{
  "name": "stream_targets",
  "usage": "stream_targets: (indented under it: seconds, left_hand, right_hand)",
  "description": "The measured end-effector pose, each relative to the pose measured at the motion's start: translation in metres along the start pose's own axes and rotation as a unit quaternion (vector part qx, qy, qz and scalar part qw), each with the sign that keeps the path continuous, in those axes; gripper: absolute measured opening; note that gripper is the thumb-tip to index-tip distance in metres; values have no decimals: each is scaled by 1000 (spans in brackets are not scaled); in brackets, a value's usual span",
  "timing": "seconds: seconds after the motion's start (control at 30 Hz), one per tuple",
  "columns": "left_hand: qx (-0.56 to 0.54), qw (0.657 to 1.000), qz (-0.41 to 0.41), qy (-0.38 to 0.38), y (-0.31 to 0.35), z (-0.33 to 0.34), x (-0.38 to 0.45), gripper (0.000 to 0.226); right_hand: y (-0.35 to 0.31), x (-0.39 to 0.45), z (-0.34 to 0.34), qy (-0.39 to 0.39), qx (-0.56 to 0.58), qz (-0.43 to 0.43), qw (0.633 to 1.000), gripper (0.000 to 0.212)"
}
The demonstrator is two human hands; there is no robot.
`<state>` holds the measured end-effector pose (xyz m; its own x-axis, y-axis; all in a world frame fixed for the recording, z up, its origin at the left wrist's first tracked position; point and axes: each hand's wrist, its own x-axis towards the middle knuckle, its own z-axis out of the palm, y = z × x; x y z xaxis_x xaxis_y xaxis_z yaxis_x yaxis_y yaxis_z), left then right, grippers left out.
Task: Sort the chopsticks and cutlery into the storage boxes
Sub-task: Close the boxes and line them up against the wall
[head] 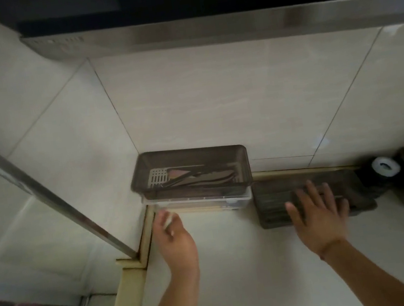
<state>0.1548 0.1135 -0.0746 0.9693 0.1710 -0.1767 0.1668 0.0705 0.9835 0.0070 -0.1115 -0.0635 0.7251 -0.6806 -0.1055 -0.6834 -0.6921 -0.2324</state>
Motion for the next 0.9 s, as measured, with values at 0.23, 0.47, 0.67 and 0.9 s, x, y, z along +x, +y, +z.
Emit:
stream_targets:
  seconds: [0.23,0.47,0.67,0.9]
  left_hand:
    - [157,951,-105,-245,-48,12,-78,35]
    - [247,920,-55,-300,-42,16,-116,22]
    - [292,909,-21,-297,-53,-36,-116,32]
    - [233,918,-50,-317,-52,-51,-122,50]
  right_hand:
    - [56,-49,17,67,-119,-116,984,64]
    - [57,-92,25,94,-60,-215,970,52]
    - [86,-133,11,162,193,-76,965,66]
    - [88,-133,-3,60,363,81,926,78]
